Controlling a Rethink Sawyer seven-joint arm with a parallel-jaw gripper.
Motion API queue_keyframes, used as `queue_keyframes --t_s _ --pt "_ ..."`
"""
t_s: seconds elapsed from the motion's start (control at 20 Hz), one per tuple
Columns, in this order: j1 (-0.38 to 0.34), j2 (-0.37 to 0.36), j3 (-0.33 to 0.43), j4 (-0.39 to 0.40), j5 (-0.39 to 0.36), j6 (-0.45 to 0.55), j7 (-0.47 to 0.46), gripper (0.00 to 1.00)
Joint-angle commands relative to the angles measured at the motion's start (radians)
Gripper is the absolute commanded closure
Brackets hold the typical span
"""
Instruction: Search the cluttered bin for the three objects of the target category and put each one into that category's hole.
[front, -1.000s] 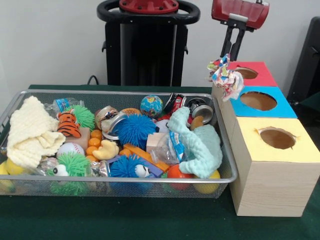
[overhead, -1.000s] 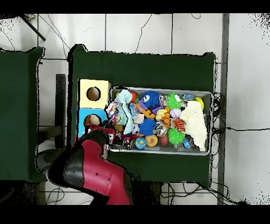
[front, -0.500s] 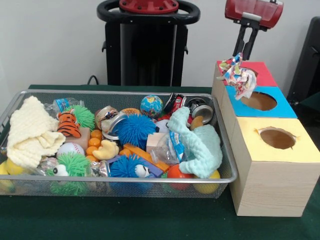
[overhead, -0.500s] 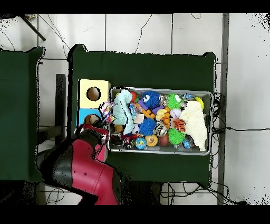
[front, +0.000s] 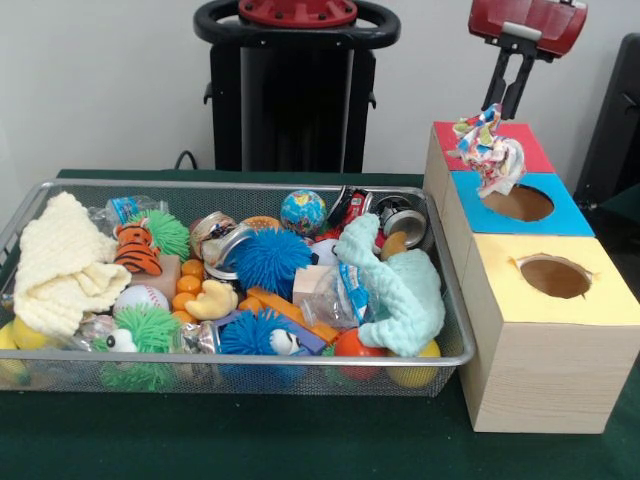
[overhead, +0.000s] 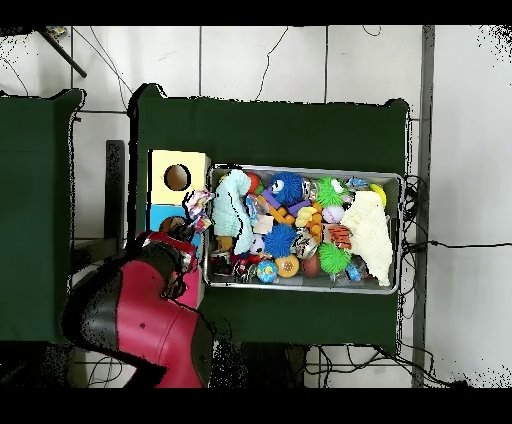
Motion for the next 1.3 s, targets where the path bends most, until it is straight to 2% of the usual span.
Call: queue_keyframes --t_s 0.05,0.55,0.8,1.3 --pt "0.031 0.085 -0.029 -0.109 0.051 0.184 0.326 1.00" --pt "0.031 0.128 -0.028 -0.177 0.034 0.223 0.376 1.00" --pt "0.014 0.140 0.003 -0.191 0.024 0.177 0.366 1.00" --pt "-0.006 0.157 0.049 -0.195 0.046 0.167 0.390 1.00"
